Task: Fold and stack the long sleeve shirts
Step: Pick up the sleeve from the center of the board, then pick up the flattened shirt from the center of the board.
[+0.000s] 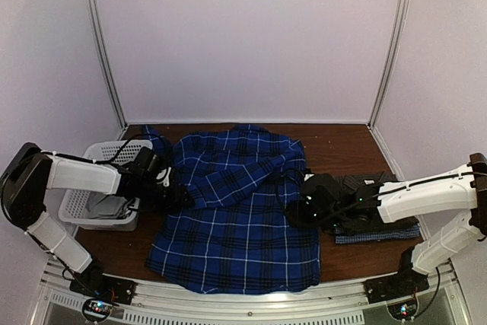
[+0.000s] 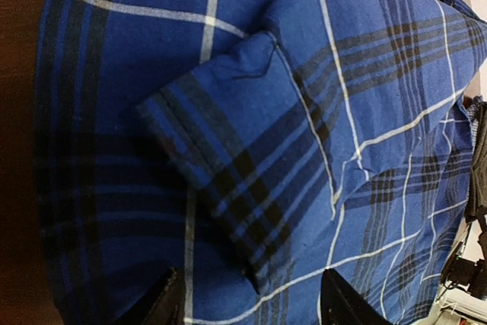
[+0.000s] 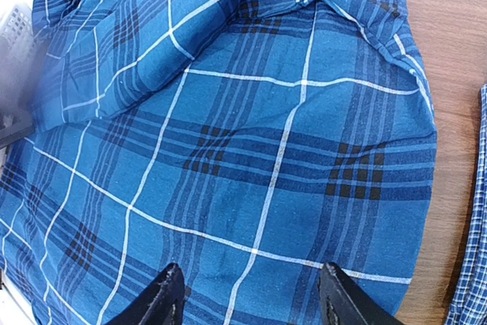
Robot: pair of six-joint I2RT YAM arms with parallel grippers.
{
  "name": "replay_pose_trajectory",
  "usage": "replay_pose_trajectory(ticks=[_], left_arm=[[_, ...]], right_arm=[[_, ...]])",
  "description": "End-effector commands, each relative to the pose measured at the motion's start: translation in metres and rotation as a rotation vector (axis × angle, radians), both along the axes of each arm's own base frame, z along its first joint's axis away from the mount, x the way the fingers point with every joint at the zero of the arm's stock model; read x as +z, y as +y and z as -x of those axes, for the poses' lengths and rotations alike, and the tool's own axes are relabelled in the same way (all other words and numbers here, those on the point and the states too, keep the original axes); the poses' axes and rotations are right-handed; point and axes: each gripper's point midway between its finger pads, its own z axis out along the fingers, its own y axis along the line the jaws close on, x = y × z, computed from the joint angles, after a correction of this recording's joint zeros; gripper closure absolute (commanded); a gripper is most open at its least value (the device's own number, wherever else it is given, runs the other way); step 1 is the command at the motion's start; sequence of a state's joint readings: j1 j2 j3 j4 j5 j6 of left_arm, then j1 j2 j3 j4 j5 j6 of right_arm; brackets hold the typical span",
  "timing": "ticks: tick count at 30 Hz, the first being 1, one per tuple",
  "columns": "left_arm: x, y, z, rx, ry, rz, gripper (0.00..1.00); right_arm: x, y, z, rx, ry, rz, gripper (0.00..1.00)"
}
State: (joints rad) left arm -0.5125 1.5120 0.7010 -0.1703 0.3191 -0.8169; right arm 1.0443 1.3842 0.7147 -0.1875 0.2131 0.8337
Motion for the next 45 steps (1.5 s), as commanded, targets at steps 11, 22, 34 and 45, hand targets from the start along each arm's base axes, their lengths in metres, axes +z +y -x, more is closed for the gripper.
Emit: replay_pose_trajectory(ticks=[11, 22, 34, 45], left_arm=[[0.009, -0.028, -0.040, 0.007, -0.101, 0.018, 0.56], [0.029, -0.032, -0.049, -0.009, -0.140, -0.004, 1.00], [0.128, -0.026, -0.073, 0.020, -0.342, -0.017, 1.00], [0.193, -0.017, -0.094, 0.046, -0.454, -0.029, 1.00]], right_arm=[[0.009, -0.015, 0.006, -0.032, -0.024, -0.014, 0.39], [-0.004, -0.037, 0.014, -0.067, 0.005, 0.030, 0.38], [-0.034, -0.059, 0.056, -0.061, 0.135, -0.041, 0.38], [-0.048, -0.048, 0.107, 0.005, 0.212, 0.004, 0.38]])
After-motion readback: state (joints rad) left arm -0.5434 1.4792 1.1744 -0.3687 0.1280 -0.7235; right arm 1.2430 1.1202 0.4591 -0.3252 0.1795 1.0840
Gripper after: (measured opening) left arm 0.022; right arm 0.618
